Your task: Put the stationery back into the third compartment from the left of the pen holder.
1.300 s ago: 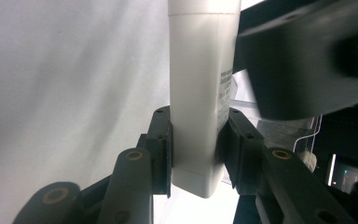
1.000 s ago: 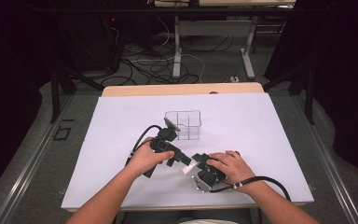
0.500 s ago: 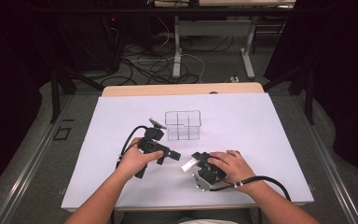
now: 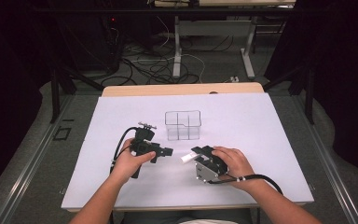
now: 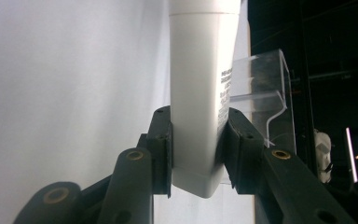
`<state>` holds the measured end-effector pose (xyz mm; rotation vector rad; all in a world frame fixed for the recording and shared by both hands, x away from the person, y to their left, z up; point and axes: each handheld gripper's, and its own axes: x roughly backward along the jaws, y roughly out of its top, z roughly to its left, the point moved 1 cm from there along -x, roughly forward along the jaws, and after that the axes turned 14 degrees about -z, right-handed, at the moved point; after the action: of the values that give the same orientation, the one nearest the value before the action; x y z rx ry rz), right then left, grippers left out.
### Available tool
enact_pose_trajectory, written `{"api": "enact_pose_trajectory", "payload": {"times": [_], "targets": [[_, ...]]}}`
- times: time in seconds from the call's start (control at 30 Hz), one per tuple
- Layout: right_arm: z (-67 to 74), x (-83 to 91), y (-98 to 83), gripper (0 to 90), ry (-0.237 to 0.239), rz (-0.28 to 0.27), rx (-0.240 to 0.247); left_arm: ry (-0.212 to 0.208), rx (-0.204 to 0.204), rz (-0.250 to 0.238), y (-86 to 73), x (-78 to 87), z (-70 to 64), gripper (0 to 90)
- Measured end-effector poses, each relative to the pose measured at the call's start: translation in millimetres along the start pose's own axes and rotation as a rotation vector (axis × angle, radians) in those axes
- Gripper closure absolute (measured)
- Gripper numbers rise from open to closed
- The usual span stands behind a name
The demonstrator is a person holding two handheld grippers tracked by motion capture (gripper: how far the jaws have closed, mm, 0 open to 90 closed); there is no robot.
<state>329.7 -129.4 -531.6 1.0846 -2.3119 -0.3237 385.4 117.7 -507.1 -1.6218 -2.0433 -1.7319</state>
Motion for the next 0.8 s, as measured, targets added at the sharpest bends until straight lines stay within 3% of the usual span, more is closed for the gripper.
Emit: {"api": "enact_pose_trajectory", "payload": {"times": [0.17,0.2,0.23,0.27,0.33,0.4,0.5,0.57,0.8], "targets": [[-9.7,1.3,-3.8,66.4,-0.024,-0.021,-0.091,-0.002,-0.006,-0.020,-4.1,1.8,4.6,29.0],[-13.3,1.3,-4.1,66.4,-0.010,-0.021,-0.097,-0.009,-0.006,-0.031,-4.9,1.6,5.0,29.0],[-14.3,1.1,-4.7,66.4,-0.050,-0.034,-0.124,-0.010,-0.016,-0.037,-5.5,2.2,5.5,29.1],[-18.5,1.2,-4.9,66.4,-0.023,-0.028,-0.135,-0.007,-0.021,-0.037,-5.9,2.7,6.0,28.5],[-22.3,1.2,-5.7,66.4,-0.055,-0.037,-0.190,-0.007,-0.028,-0.041,-6.4,3.3,7.4,28.0],[-28.3,-0.1,-7.0,66.4,-0.067,-0.056,-0.219,0.010,-0.028,-0.057,-7.2,4.1,7.6,28.0],[-35.4,-1.6,-9.4,66.4,-0.092,-0.074,-0.286,0.042,-0.084,-0.070,-8.0,4.9,8.5,26.5],[-40.3,-2.8,-11.1,66.4,-0.104,-0.091,-0.321,0.050,-0.100,-0.082,-8.1,5.5,9.7,24.4],[-57.8,-7.8,-17.0,66.4,-0.147,-0.139,-0.454,0.090,-0.102,-0.116,-9.5,8.3,14.8,16.7]]}}
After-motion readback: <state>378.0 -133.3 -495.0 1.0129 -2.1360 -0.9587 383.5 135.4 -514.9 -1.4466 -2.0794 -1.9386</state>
